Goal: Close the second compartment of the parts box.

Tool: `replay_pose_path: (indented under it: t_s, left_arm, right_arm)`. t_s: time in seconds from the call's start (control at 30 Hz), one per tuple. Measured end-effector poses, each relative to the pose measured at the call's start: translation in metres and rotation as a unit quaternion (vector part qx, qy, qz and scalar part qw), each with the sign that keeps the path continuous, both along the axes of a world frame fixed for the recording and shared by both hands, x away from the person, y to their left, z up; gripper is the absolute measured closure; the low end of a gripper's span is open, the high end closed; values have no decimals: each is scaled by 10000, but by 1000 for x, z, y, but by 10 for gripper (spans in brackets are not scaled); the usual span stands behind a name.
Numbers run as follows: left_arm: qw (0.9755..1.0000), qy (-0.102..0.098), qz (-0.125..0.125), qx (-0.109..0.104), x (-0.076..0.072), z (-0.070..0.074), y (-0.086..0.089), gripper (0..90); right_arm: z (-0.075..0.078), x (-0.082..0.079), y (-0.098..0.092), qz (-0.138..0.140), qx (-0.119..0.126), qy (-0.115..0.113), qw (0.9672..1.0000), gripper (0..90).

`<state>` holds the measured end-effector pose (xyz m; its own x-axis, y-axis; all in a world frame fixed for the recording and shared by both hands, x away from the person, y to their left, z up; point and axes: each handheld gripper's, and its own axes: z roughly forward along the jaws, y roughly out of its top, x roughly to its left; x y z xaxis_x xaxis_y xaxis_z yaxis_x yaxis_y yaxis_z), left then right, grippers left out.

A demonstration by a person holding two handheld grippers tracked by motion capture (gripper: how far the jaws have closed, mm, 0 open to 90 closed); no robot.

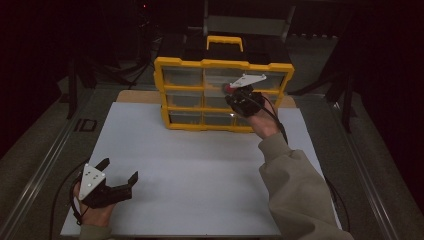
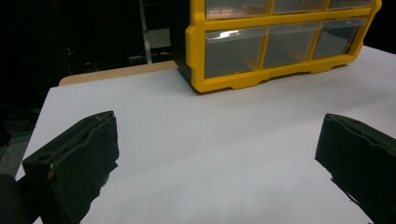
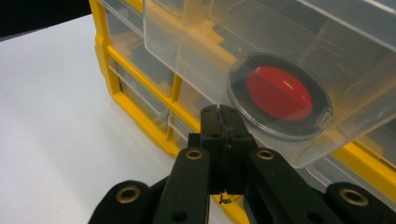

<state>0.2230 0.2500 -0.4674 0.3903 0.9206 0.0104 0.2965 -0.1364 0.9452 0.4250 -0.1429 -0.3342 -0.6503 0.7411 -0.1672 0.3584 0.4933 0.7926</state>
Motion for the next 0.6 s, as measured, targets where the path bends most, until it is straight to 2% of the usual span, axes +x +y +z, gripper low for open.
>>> replay_pose_path:
  t_s: [0.6]
  left_arm:
    - [10000, 6, -5, 0, 0, 0, -1, 1]
  right_arm:
    - [-2, 9, 1, -187, 91, -49, 9998, 898]
